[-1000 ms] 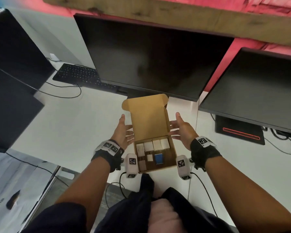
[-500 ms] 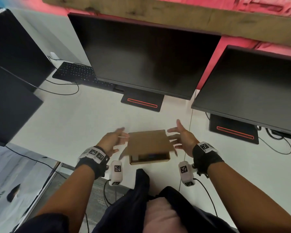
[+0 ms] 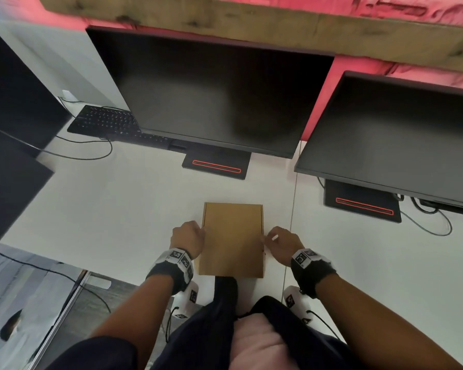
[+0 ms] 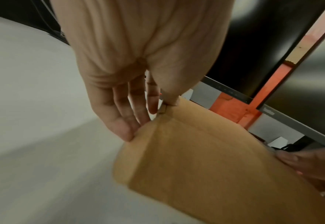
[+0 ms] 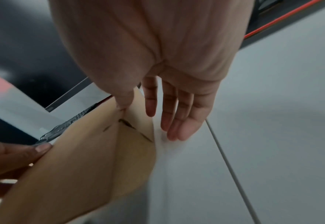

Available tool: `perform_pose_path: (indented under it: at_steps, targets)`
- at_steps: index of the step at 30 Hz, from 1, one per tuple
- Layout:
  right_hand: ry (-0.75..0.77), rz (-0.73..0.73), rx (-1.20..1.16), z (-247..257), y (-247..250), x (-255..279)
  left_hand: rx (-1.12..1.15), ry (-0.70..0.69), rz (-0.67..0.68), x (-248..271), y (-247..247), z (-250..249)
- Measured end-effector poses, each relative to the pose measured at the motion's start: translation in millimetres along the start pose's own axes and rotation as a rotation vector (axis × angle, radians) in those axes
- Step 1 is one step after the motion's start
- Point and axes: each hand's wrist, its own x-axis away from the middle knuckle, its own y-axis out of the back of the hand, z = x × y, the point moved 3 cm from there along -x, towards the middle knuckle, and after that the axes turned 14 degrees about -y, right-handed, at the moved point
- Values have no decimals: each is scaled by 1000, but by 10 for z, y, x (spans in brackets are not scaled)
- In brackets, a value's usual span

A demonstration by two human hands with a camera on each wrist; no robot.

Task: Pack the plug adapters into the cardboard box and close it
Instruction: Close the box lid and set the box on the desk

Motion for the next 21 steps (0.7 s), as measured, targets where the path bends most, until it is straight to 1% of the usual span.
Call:
perform_pose_path:
  at_steps: [1, 3, 5, 7, 11, 13, 16, 20, 21]
  targets:
    - [-25, 3, -21, -10, 3, -7, -33, 12, -11, -21, -20, -66]
    - [-83, 60, -130, -64, 5, -19, -39, 17, -31, -55, -71, -207]
    - [-121, 131, -257, -159, 21, -19, -27, -12, 1, -124, -159, -303]
    - [-139, 164, -363, -278, 53, -29, 5, -60, 78, -144, -223, -355]
    - [-197, 176, -613, -445, 127, 37, 136, -154, 262, -88, -318, -320]
    - [-199, 156, -648, -479, 124, 39, 170, -148, 302, -98, -351, -279]
    - [-192, 109, -654, -476, 100, 59, 249, -78, 319, -109, -357, -273]
    - [-218, 87, -643, -499, 65, 23, 229, -122, 344, -174, -362, -263]
    - [-215, 68, -607, -502, 53, 1, 210, -143, 337, -198, -366, -262]
